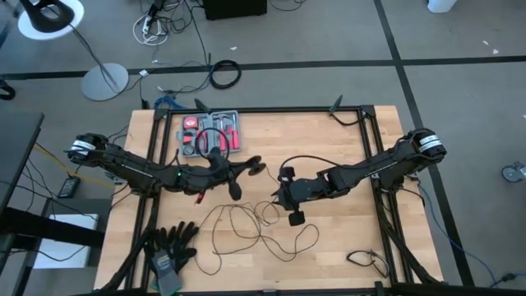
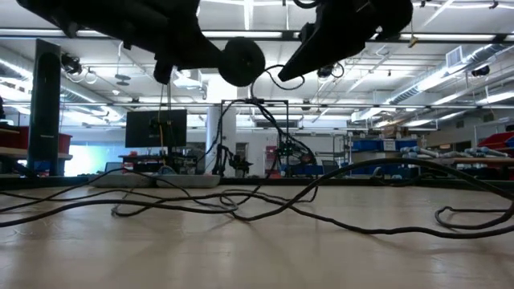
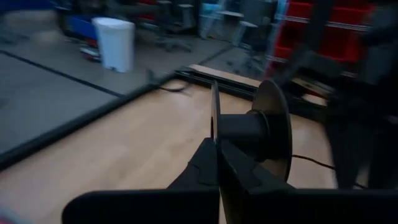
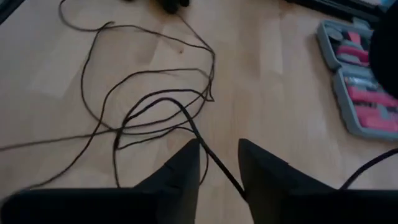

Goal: Coil cords
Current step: Coil the black wire onto the spool

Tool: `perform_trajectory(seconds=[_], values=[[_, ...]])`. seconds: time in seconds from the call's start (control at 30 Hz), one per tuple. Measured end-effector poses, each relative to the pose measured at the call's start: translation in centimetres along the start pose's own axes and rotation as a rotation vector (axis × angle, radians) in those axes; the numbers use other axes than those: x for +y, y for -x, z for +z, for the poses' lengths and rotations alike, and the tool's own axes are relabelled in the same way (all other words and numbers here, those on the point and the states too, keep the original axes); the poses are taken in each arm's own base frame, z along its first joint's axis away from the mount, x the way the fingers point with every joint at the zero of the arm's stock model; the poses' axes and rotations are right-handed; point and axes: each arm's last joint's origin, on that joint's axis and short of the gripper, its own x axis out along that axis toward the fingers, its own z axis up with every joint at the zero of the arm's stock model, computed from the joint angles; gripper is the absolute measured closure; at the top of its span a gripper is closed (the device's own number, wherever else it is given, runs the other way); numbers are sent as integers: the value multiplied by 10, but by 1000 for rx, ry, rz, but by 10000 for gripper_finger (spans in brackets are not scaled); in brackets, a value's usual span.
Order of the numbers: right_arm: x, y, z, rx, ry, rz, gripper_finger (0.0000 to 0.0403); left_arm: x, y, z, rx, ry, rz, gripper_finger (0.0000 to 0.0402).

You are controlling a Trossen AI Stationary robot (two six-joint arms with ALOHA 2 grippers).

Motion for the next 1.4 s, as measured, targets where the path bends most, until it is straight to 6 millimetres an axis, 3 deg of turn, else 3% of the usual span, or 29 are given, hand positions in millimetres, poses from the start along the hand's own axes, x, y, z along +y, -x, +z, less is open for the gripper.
perform_trajectory(seconds=[0.23, 0.37, 0.5, 0.6, 0.73, 0.87, 1.03, 1.17, 1.4], values=[[0, 0, -4, 41, -163, -18, 265, 2, 2, 1, -46, -15, 149, 401], [-1, 0, -7, 64, -333, -47, 273, -2, 8, 1, -68, -39, 228, 401], [10, 1, -9, 37, -347, -49, 291, -9, 18, 1, -91, -75, 288, 401], [19, -1, -26, 57, -352, -84, 307, -15, 27, 0, -101, -94, 311, 401], [33, -5, -64, 64, -449, -116, 327, -22, 37, -1, -106, -96, 292, 401], [45, -6, -97, -160, -568, -83, 342, -28, 43, -2, -106, -94, 258, 401], [33, 9, -125, -555, -716, -148, 353, -29, 43, -3, -104, -92, 245, 401], [15, 8, -123, -654, -776, -204, 355, -25, 38, 1, -117, -102, 268, 401], [-14, -16, -94, -678, -738, -336, 333, -17, 28, 14, -162, -148, 284, 401]])
